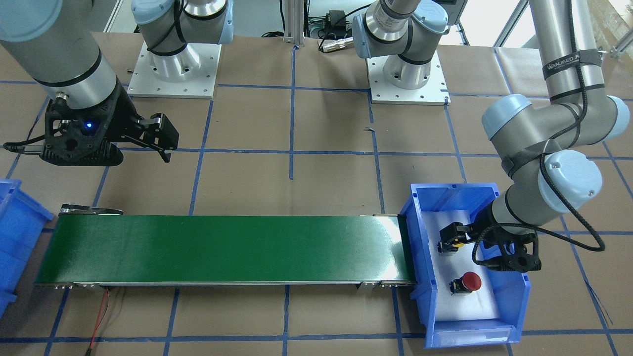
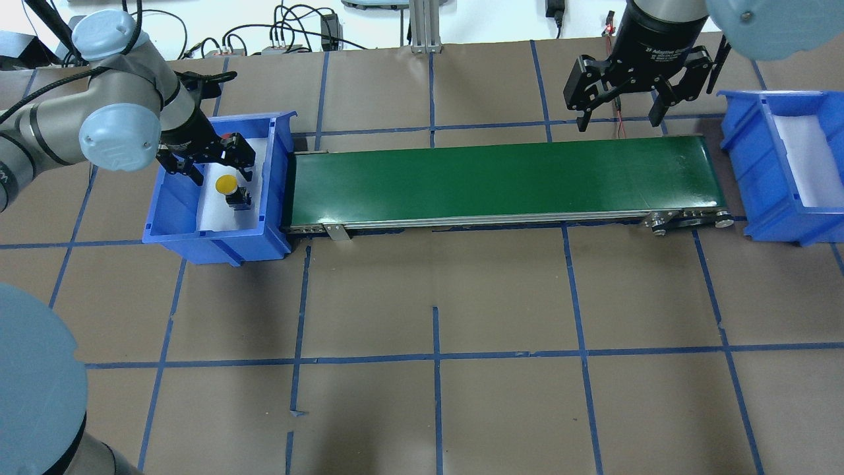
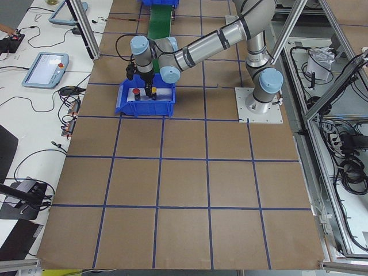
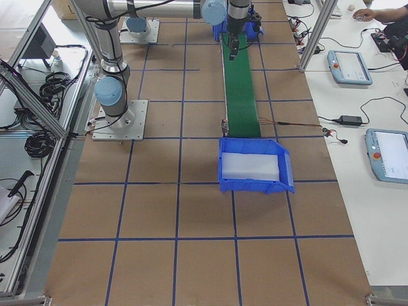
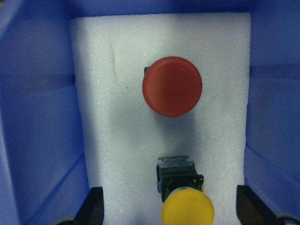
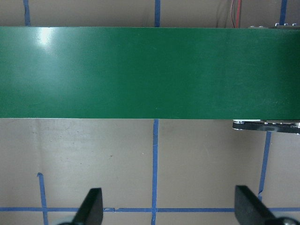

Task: Transport two buttons from left to right
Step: 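Lower the left gripper onto the yellow button and close it, then lift the yellow button with the left gripper and carry it onto the belt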

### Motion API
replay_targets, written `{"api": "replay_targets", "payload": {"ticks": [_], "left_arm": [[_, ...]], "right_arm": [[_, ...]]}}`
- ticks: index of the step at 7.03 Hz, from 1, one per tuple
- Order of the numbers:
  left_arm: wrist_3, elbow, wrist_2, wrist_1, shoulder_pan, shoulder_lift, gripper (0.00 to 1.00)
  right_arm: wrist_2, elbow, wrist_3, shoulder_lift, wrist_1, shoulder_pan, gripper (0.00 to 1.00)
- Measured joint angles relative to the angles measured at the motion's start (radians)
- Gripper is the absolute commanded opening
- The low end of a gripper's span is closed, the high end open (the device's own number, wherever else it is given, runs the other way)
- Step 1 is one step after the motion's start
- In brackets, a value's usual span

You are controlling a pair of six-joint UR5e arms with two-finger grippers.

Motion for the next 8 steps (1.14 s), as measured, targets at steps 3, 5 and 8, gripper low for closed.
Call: {"api": "replay_targets", "payload": {"ticks": [3, 5, 8], "left_arm": [[-0.003, -0.011, 0.003, 0.001, 0.000, -0.006, 0.51], [-0.008, -0.014, 0.004, -0.009, 0.005, -0.003, 0.39], [-0.015, 0.019, 0.000, -0.063, 0.004, 0.014, 0.34]], "right_arm": [[0.000, 0.000, 0.000, 0.001, -0.001, 0.000, 1.00], [-0.001, 0.000, 0.000, 0.000, -0.001, 0.000, 1.00], [-0.003, 0.000, 0.000, -0.001, -0.001, 0.000, 1.00]]}}
